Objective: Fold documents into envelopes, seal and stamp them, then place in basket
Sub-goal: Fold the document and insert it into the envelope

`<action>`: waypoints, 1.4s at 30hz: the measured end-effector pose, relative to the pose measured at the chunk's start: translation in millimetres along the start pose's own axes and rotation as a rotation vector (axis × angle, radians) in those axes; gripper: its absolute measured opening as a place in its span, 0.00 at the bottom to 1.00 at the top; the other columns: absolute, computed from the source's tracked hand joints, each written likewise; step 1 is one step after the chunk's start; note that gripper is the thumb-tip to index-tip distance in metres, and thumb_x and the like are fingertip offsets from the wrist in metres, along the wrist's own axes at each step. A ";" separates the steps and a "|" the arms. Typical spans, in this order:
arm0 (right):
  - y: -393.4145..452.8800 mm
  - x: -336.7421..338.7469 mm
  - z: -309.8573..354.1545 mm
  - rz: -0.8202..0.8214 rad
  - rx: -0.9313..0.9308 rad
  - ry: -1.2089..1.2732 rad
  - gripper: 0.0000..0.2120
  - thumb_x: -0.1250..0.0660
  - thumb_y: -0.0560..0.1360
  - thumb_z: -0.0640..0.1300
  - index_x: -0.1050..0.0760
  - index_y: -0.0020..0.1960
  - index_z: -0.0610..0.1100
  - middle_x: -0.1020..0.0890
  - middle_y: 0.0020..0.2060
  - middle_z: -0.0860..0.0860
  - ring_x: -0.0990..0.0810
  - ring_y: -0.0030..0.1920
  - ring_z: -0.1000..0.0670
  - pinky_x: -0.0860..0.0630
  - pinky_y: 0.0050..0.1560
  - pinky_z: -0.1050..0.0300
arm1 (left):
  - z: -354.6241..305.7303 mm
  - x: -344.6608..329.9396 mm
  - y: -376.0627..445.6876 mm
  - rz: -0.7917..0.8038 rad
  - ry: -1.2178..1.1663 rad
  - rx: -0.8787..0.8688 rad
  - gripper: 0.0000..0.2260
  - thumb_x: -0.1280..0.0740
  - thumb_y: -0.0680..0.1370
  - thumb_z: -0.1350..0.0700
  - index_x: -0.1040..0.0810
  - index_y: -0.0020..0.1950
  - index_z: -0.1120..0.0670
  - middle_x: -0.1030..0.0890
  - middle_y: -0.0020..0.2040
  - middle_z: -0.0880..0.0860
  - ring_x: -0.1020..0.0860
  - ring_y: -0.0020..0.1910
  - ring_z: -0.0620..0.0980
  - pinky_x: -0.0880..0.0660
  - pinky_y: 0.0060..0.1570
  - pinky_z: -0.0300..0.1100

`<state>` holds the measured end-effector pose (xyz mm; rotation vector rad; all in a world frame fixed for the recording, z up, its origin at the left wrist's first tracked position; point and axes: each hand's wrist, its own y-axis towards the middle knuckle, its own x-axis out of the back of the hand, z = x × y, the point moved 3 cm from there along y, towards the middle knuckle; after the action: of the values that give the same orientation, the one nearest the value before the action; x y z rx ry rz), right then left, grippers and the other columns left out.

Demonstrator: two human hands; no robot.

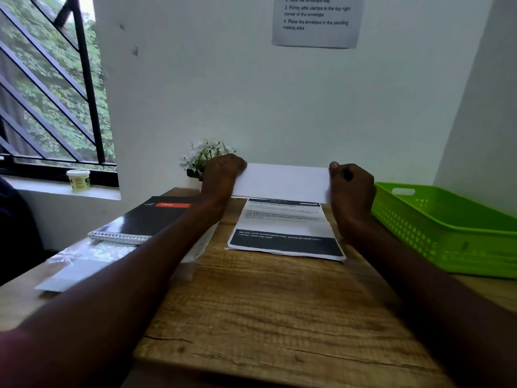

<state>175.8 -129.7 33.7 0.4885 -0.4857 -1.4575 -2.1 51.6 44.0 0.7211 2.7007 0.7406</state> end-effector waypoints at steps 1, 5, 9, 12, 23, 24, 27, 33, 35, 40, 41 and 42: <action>-1.6 1.0 2.2 -0.002 0.015 -0.033 0.12 0.33 0.81 0.51 0.21 0.41 0.48 0.19 0.36 0.52 0.19 0.43 0.47 0.28 0.43 0.55 | -0.6 -1.1 -1.7 0.005 0.026 -0.027 0.09 0.33 0.70 0.57 0.21 0.38 0.64 0.26 0.36 0.55 0.32 0.30 0.42 0.36 0.29 0.34; -16.6 7.1 14.3 0.029 0.043 -0.136 0.12 0.34 0.81 0.52 0.18 0.46 0.45 0.17 0.38 0.51 0.19 0.44 0.47 0.34 0.42 0.58 | -3.8 0.0 -10.3 -0.015 0.125 -0.056 0.11 0.34 0.71 0.56 0.26 0.29 0.50 0.31 0.26 0.42 0.36 0.28 0.40 0.39 0.31 0.40; -17.6 19.4 33.5 0.088 0.013 -0.176 0.13 0.32 0.80 0.53 0.15 0.50 0.45 0.14 0.43 0.49 0.17 0.47 0.47 0.33 0.44 0.59 | -10.7 6.6 -27.6 -0.104 0.306 -0.128 0.08 0.35 0.72 0.52 0.22 0.34 0.50 0.25 0.29 0.42 0.30 0.29 0.39 0.36 0.34 0.40; -17.3 32.1 52.6 0.122 0.012 -0.176 0.11 0.29 0.78 0.52 0.13 0.50 0.46 0.13 0.43 0.51 0.16 0.49 0.49 0.27 0.46 0.58 | -24.5 14.1 -43.1 -0.081 0.428 -0.160 0.06 0.35 0.72 0.52 0.20 0.38 0.51 0.19 0.34 0.44 0.23 0.34 0.41 0.30 0.37 0.41; -119.9 114.6 52.5 0.410 0.074 -0.611 0.06 0.24 0.72 0.48 0.13 0.47 0.48 0.13 0.48 0.47 0.16 0.53 0.46 0.22 0.50 0.53 | -61.9 41.8 -156.9 0.327 1.025 -0.232 0.07 0.31 0.76 0.53 0.16 0.49 0.53 0.20 0.51 0.54 0.22 0.54 0.56 0.24 0.53 0.52; -128.1 115.8 51.8 0.385 0.126 -0.689 0.06 0.25 0.73 0.49 0.14 0.48 0.49 0.14 0.51 0.48 0.17 0.55 0.45 0.23 0.53 0.52 | -66.4 37.2 -163.1 0.363 1.005 -0.236 0.08 0.31 0.76 0.52 0.17 0.53 0.53 0.21 0.54 0.54 0.23 0.57 0.55 0.25 0.55 0.50; -148.3 107.4 63.1 0.410 0.306 -0.654 0.08 0.32 0.77 0.48 0.16 0.53 0.50 0.17 0.54 0.49 0.19 0.57 0.45 0.24 0.57 0.48 | -69.3 19.7 -176.7 0.493 0.954 -0.182 0.15 0.32 0.79 0.50 0.20 0.65 0.52 0.21 0.64 0.53 0.24 0.64 0.54 0.29 0.61 0.46; -185.2 82.4 61.9 1.016 0.416 -0.732 0.18 0.50 0.86 0.56 0.27 0.68 0.53 0.20 0.67 0.51 0.23 0.66 0.45 0.29 0.66 0.43 | -43.4 10.4 -203.8 0.839 1.206 -0.038 0.27 0.51 0.86 0.44 0.44 0.83 0.52 0.44 0.84 0.54 0.45 0.82 0.51 0.47 0.79 0.52; -185.4 85.0 59.5 1.084 0.328 -0.750 0.20 0.52 0.87 0.56 0.31 0.73 0.53 0.25 0.72 0.51 0.27 0.71 0.46 0.33 0.70 0.44 | -40.9 12.1 -204.6 0.866 1.258 -0.020 0.28 0.54 0.86 0.43 0.48 0.84 0.53 0.48 0.85 0.53 0.49 0.83 0.49 0.51 0.79 0.52; -181.2 86.7 52.8 1.145 0.279 -0.908 0.26 0.56 0.86 0.59 0.48 0.83 0.55 0.47 0.83 0.57 0.49 0.82 0.55 0.51 0.80 0.45 | -41.2 16.7 -206.1 0.843 1.311 0.053 0.29 0.54 0.86 0.42 0.52 0.85 0.53 0.52 0.85 0.53 0.52 0.84 0.49 0.53 0.81 0.52; -180.9 88.4 50.3 1.155 0.259 -0.924 0.27 0.57 0.86 0.59 0.50 0.84 0.55 0.49 0.83 0.58 0.51 0.82 0.55 0.52 0.80 0.45 | -40.1 19.0 -206.5 0.822 1.326 0.073 0.29 0.54 0.86 0.42 0.52 0.85 0.54 0.52 0.85 0.53 0.52 0.84 0.50 0.53 0.81 0.52; -180.2 90.5 48.8 1.155 0.246 -0.938 0.27 0.57 0.86 0.59 0.51 0.84 0.55 0.50 0.83 0.58 0.52 0.82 0.55 0.53 0.80 0.44 | -39.2 21.6 -206.8 0.800 1.339 0.093 0.30 0.54 0.86 0.41 0.52 0.85 0.54 0.52 0.85 0.53 0.52 0.84 0.50 0.53 0.81 0.52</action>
<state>6.5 -230.6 -31.1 -0.3417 -1.4111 -0.3990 -116.1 -108.0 -35.6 1.9231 3.4822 1.7869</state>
